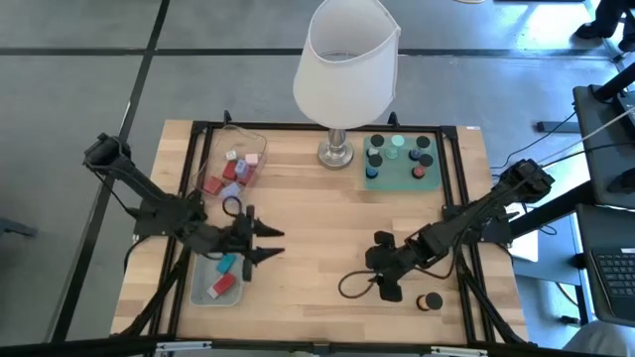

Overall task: Pick & Place Office items
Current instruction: Put the yellow hourglass into the green bin

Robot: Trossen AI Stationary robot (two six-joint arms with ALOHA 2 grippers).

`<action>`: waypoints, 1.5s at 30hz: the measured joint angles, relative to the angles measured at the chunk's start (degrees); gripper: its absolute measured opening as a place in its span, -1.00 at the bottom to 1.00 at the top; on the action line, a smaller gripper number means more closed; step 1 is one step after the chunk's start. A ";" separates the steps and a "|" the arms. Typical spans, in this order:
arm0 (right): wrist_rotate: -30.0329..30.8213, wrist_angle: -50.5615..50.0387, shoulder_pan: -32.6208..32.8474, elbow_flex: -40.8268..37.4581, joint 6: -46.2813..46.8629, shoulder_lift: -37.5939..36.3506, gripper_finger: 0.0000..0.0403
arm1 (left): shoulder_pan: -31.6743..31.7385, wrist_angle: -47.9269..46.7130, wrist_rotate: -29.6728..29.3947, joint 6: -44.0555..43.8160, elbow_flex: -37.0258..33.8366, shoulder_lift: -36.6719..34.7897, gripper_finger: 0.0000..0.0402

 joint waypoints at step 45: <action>-13.38 -19.11 -2.97 4.90 12.95 -2.50 0.43 | -1.59 12.22 -1.40 12.06 0.00 13.38 -0.02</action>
